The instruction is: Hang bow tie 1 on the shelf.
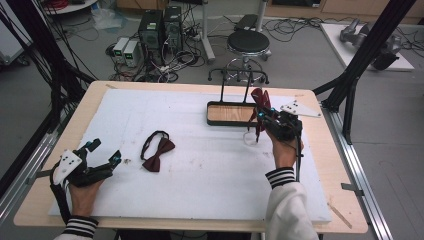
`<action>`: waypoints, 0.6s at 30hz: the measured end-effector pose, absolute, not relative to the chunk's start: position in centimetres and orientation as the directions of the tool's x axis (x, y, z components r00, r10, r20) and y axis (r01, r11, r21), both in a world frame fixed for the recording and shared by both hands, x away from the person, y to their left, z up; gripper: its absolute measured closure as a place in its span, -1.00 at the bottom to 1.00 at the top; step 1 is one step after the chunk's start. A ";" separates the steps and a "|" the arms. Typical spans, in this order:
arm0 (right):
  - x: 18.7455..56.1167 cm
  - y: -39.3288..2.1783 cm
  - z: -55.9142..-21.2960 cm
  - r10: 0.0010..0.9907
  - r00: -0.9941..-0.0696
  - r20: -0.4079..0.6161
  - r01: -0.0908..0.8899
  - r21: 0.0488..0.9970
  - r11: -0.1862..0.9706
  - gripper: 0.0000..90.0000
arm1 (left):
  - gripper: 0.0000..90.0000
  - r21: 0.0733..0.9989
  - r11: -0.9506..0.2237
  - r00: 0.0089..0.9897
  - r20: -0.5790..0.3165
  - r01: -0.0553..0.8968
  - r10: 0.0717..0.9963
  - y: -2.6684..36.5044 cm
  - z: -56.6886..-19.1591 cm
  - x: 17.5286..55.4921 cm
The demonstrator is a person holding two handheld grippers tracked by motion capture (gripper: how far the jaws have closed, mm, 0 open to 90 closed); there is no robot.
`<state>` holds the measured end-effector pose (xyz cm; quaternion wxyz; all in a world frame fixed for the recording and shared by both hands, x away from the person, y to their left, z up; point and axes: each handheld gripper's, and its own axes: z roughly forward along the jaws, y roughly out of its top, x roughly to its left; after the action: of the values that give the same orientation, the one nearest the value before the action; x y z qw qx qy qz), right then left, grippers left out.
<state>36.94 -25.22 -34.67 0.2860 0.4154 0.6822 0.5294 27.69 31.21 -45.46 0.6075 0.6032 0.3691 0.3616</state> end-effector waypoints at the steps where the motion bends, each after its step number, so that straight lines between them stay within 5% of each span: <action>1: 37.0 -25.3 -34.5 0.872 -0.487 0.058 0.268 0.960 0.086 0.68 | -0.68 1.000 0.011 0.466 -0.012 0.006 0.885 31.2 -45.5 27.7; 18: 39.4 -26.6 -31.3 0.895 -0.444 0.039 0.219 0.974 0.066 0.68 | -0.68 1.000 0.011 0.464 -0.012 0.006 0.886 31.2 -45.5 27.7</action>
<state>39.37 -26.64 -31.31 0.3151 0.4227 0.6587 0.5368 27.70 31.21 -45.46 0.6071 0.6030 0.3698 0.3620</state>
